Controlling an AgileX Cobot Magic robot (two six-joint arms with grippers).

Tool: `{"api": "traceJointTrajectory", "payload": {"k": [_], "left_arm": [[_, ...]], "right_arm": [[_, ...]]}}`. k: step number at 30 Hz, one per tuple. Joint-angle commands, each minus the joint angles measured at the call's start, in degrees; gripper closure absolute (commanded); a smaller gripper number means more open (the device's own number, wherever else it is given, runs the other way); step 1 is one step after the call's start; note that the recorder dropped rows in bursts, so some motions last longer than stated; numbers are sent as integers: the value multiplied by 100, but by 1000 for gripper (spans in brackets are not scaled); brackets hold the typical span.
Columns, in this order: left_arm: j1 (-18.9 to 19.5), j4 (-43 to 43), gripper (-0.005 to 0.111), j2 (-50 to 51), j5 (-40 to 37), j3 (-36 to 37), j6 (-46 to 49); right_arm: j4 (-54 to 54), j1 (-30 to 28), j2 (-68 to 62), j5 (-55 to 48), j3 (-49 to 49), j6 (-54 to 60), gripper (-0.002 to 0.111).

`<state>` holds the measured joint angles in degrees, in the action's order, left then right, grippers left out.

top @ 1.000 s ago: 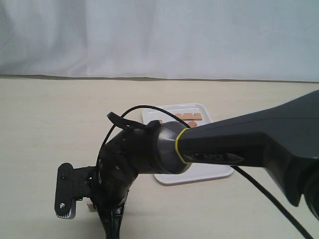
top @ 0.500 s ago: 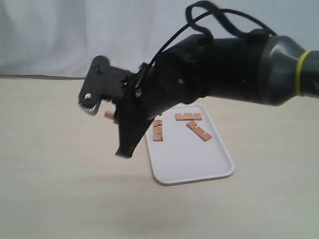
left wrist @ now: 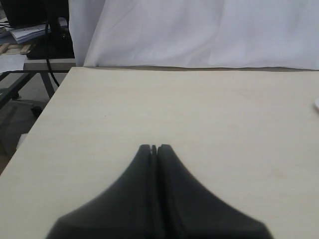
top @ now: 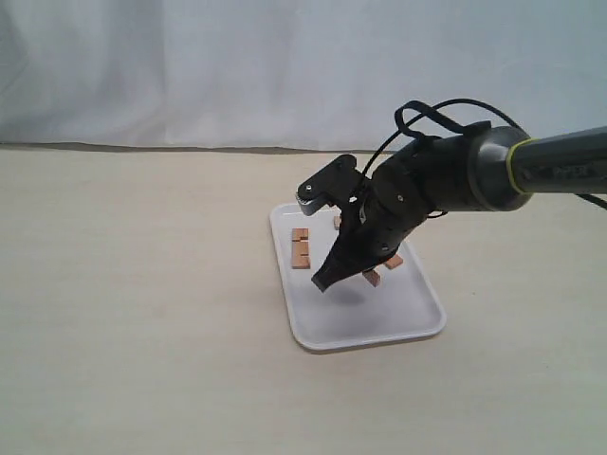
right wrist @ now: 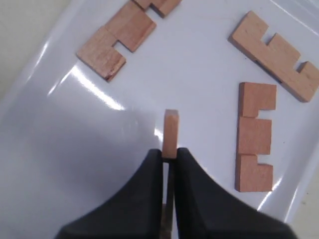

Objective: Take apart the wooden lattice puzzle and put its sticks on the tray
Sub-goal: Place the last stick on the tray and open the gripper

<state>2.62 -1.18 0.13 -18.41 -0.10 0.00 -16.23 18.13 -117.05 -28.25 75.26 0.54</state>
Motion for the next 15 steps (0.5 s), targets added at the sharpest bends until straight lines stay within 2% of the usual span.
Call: {"api": "traceJointTrajectory", "payload": {"k": [1,4,5,8,9,11,15], "left_arm": [[-5,15,107,-13,75,10,0],[-5,15,107,-13,75,10,0],[-5,15,107,-13,75,10,0],[-5,15,107,-13,75,10,0],[-5,15,107,-13,75,10,0],[-5,15,107,-13,75,10,0],[-5,15,107,-13,75,10,0]], "right_arm": [[-141,-12,-147,162,-8,-279,103],[-118,-12,-214,148,-8,-306,93],[-92,-12,-250,148,-8,-316,84],[181,-1,-209,159,4,-316,67],[426,-1,-59,159,4,-252,58],[717,-1,245,9,4,30,51],[1254,-16,1043,-559,4,731,51]]}}
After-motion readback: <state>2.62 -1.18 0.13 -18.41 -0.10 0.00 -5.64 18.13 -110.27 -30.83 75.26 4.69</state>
